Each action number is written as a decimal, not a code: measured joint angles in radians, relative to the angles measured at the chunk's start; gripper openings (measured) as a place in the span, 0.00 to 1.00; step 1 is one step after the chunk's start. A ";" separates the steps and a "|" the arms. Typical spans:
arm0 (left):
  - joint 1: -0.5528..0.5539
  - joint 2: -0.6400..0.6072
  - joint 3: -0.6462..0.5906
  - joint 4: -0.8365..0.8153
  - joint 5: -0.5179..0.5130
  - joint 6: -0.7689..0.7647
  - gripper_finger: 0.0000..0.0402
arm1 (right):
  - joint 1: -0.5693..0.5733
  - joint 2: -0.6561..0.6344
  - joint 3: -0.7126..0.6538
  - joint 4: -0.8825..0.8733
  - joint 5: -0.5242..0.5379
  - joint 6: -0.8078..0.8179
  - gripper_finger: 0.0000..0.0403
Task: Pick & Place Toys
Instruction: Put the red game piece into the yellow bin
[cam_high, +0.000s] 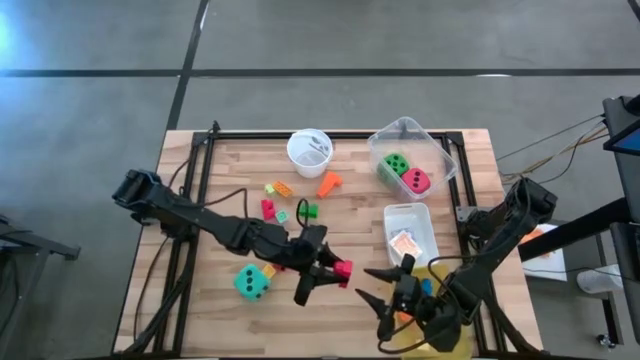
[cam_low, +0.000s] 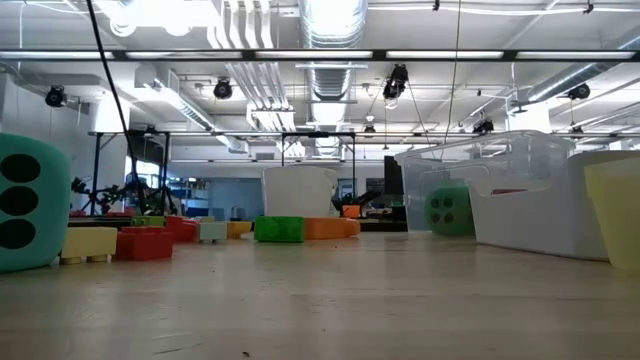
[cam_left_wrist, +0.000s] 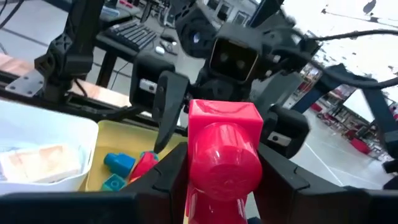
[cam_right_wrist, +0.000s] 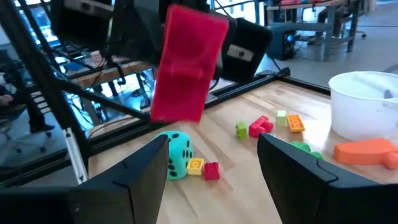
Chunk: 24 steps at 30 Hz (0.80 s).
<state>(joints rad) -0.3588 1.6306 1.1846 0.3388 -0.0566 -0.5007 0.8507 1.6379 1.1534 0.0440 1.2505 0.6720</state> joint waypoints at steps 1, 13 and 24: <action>0.000 0.007 0.002 -0.002 0.000 0.001 0.33 | -0.002 0.000 0.000 0.000 0.000 0.000 0.59; 0.005 0.103 0.095 0.022 0.079 0.060 0.33 | -0.012 0.000 0.001 0.052 0.007 -0.087 0.59; 0.005 0.135 0.133 0.023 0.133 0.060 0.33 | -0.025 0.000 0.002 0.115 -0.030 -0.153 0.43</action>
<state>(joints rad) -0.3538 1.7657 1.3174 0.3614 0.0765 -0.4408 0.8261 1.6379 1.1549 0.1588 1.2201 0.5190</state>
